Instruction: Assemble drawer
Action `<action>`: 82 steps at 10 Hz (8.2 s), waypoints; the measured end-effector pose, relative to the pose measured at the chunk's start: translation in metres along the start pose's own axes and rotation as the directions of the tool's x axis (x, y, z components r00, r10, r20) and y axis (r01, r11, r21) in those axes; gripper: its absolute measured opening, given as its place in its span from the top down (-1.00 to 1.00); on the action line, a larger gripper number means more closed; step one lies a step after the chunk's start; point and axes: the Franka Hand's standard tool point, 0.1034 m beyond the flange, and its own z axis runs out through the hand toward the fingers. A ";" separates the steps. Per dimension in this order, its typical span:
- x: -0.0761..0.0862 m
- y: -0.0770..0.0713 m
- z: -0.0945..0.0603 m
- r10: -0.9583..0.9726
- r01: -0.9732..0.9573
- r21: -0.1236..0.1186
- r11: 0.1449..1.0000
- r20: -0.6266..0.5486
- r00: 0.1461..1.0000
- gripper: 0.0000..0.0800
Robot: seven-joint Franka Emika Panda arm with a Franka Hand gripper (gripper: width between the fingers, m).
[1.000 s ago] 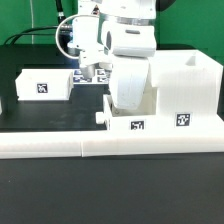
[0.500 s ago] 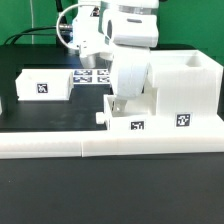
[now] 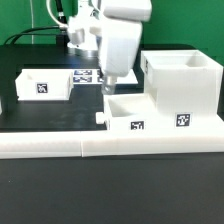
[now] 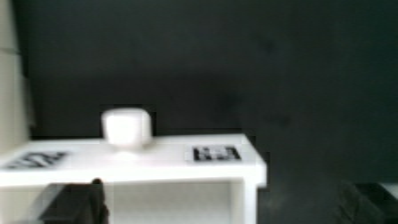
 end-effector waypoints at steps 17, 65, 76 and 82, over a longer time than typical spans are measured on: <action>-0.004 -0.001 0.050 0.002 0.028 0.095 0.995 -0.302 0.953 -0.62; -0.056 -0.086 0.029 0.524 -0.537 0.005 0.844 -0.230 0.820 -0.62; -0.064 -0.111 0.028 0.980 -0.970 0.174 0.168 -0.140 0.144 -0.62; -0.054 -0.131 0.028 0.999 -0.974 0.225 0.032 -0.022 0.028 -0.62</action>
Offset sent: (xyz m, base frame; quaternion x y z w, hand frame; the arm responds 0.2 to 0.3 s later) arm 0.0000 0.0000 0.0000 0.0000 0.0650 0.0000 0.9979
